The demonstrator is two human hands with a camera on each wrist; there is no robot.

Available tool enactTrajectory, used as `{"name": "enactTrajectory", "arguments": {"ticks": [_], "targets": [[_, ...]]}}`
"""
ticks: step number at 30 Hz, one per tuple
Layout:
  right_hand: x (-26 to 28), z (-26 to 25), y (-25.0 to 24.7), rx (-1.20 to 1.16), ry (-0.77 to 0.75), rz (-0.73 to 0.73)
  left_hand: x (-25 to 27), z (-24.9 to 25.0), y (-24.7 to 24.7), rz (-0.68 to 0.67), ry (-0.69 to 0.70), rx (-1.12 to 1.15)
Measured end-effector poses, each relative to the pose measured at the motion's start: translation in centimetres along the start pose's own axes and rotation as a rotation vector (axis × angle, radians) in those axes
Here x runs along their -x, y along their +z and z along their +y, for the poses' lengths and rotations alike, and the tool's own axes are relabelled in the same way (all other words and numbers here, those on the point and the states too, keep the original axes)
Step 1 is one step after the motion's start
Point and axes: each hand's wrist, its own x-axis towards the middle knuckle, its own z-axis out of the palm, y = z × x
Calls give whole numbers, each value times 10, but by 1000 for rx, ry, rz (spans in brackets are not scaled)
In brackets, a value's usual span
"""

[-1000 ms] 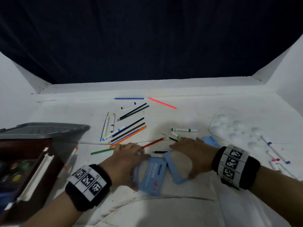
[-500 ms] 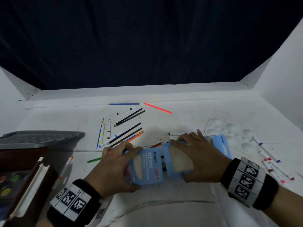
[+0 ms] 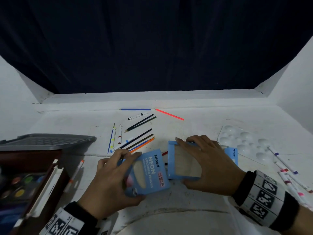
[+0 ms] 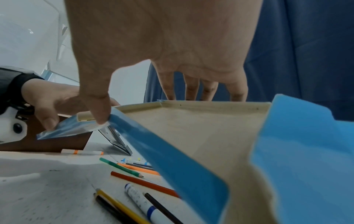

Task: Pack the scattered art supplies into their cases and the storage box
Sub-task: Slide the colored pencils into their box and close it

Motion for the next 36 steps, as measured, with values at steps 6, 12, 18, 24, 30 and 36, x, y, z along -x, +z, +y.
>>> {"name": "enactTrajectory", "arguments": {"ticks": [6, 12, 18, 24, 30, 36], "targets": [[7, -3, -9, 31, -6, -19, 8, 14, -7, 3, -31, 26], [18, -9, -14, 51, -94, -67, 18, 37, -10, 52, -36, -14], [34, -4, -23, 107, -204, -47, 29, 61, -13, 44, -38, -26], [49, 4, -21, 138, -234, -75, 41, 81, -3, 46, -93, -20], [61, 11, -10, 95, -226, -162, 54, 88, 11, 59, -162, 20], [60, 9, -11, 103, -302, -192, 59, 86, 16, 41, -158, 28]]}}
